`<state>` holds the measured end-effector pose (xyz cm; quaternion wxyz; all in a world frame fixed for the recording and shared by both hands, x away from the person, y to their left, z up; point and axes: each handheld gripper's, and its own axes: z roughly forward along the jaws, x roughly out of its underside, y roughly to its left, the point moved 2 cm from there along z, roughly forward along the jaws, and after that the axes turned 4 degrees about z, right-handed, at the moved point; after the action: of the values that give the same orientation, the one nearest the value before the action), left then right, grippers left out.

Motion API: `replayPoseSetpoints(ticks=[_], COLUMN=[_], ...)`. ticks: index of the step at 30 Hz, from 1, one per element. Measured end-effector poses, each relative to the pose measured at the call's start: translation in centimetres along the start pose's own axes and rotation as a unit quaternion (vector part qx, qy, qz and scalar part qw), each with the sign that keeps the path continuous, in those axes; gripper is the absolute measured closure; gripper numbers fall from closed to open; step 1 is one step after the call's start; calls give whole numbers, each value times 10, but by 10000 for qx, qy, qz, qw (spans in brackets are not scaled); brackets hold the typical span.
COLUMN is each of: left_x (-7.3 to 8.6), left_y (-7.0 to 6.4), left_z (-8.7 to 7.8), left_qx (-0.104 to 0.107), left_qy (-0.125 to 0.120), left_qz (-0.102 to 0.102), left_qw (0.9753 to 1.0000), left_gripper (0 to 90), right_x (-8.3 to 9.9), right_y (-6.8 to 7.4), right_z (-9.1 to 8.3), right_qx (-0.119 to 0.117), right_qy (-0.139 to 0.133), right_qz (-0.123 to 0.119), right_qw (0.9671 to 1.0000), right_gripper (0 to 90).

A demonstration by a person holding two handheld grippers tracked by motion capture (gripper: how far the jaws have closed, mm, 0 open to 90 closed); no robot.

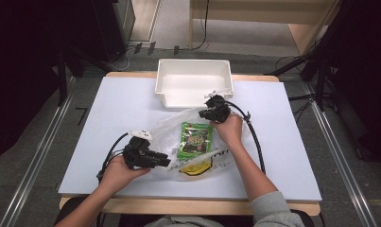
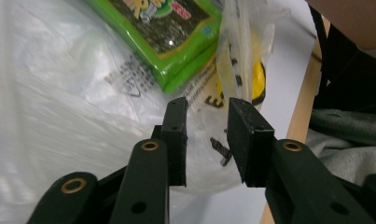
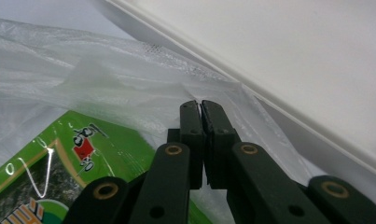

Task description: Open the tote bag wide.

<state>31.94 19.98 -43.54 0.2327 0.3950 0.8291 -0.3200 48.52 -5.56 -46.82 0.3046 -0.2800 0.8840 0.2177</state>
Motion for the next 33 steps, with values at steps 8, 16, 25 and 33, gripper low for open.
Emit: replayPoseSetpoints(ticks=[8,16,25,33], left_x=[-25,-48,-72,-90], left_y=[4,12,22,25], left_z=[-7,-4,-1,1], left_qx=[79,178,212,163], left_qy=[-179,-188,-286,-394], left_qz=[-18,-62,-7,289], left_qw=[9998,9996,9994,9987], left_gripper=[533,396,338,289], right_x=[3,4,14,22], right_y=[2,8,10,9], right_z=[-16,-34,-47,-62], right_qx=[-195,-381,-428,-461], right_qy=[-170,-294,-216,-359], right_qz=[76,43,-20,6], right_qw=[9996,9988,9988,9983], right_gripper=[815,681,580,535])
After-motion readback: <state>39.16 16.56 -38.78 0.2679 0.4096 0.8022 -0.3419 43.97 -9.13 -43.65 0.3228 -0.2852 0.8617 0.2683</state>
